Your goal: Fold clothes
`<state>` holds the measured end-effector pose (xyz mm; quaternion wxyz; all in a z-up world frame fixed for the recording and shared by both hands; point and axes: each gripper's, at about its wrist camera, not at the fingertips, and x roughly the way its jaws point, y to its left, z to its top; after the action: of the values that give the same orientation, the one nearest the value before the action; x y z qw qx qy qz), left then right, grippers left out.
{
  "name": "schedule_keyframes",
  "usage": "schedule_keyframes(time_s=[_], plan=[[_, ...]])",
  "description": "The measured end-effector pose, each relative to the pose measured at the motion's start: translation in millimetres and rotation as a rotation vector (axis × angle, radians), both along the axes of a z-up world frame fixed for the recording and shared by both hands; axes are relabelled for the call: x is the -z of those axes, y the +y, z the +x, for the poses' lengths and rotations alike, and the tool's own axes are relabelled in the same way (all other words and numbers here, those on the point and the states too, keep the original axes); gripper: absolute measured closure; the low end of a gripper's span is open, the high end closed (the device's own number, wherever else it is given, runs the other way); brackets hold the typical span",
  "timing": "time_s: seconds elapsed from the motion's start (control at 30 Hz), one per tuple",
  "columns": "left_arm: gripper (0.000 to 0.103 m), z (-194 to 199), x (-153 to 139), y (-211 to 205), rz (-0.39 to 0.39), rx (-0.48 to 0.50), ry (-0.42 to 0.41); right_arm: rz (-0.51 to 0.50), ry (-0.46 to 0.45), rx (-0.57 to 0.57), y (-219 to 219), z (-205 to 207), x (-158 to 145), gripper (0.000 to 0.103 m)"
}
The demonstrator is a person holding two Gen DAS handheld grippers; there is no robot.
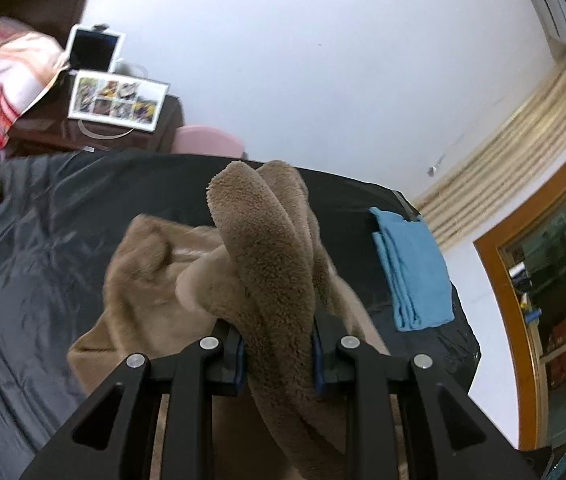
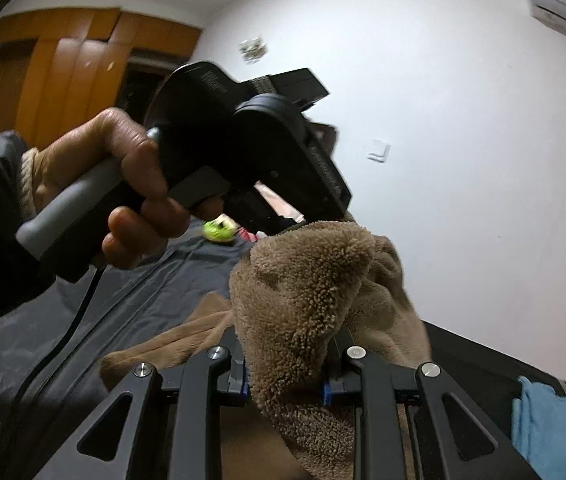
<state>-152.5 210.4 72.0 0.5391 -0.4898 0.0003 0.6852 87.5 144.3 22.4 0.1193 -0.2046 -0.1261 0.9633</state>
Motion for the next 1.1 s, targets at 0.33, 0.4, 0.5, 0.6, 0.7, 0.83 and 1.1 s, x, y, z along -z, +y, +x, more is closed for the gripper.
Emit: schedule_keyframes(time_s=[0.33, 0.4, 0.5, 0.6, 0.7, 0.83, 1.1], plan=[[0.076, -11, 43, -59, 0.096, -0.090, -0.095, 0.069, -0.056, -0.092, -32, -16, 24, 0.078], [0.076, -13, 46, -69, 0.125, -0.102, -0.104, 0.086, -0.055, -0.106, -37, -16, 25, 0.078], [0.076, -19, 55, -81, 0.155, -0.121, -0.123, 0.108, -0.064, -0.125, -46, -20, 28, 0.078], [0.076, -28, 73, -90, 0.152, -0.157, -0.164, 0.116, -0.096, -0.142, -51, -27, 36, 0.078], [0.076, -33, 89, -93, 0.132, -0.183, -0.186, 0.117, -0.141, -0.158, -58, -38, 48, 0.078], [0.076, -36, 104, -96, 0.128, -0.188, -0.209, 0.137, -0.184, -0.172, -63, -49, 61, 0.078], [0.056, -36, 123, -95, 0.084, -0.220, -0.198, 0.117, -0.257, -0.241, -63, -53, 72, 0.052]])
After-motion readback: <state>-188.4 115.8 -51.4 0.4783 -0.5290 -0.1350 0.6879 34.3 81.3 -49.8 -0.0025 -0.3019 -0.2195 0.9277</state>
